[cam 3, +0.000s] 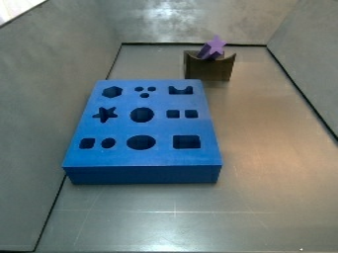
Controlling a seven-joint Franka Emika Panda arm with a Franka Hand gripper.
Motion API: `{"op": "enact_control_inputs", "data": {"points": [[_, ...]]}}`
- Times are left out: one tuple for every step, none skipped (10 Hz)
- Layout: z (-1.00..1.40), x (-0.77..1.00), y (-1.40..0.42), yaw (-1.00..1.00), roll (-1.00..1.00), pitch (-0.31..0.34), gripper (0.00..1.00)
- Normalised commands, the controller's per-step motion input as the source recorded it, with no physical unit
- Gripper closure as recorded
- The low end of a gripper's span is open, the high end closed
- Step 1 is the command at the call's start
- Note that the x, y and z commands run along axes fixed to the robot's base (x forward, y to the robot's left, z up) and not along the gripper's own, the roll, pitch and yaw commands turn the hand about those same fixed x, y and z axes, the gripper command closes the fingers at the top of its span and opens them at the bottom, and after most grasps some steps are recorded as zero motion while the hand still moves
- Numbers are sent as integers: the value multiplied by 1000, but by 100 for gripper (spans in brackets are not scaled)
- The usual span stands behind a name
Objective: Pick up the star object. Move up. Place the star object on the fixture. Regrasp the star object. Move to above the board. Insert the star object.
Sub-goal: Regrasp the star object.
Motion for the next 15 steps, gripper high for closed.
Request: {"op": "enact_control_inputs", "data": {"points": [[-5,102,-49,124,1000,196,0],[-8,104,-52,160,803,193,0],[-6,102,-51,184,613,175,0],[-8,99,-54,196,488,159,0],[3,92,-40,218,249,112,0],[1,88,-42,228,190,87,0],[-5,80,-41,224,139,29,0],[-7,78,-44,218,133,21,0],[-1000,32,47,133,69,-26,0],[-1000,34,47,112,68,-32,0],[-1000,45,46,86,58,-75,0],[-1000,51,44,68,57,-99,0],[-1000,55,41,37,64,-118,0],[-1000,58,42,14,66,-121,0],[-1000,60,38,-14,66,-116,0]]}}
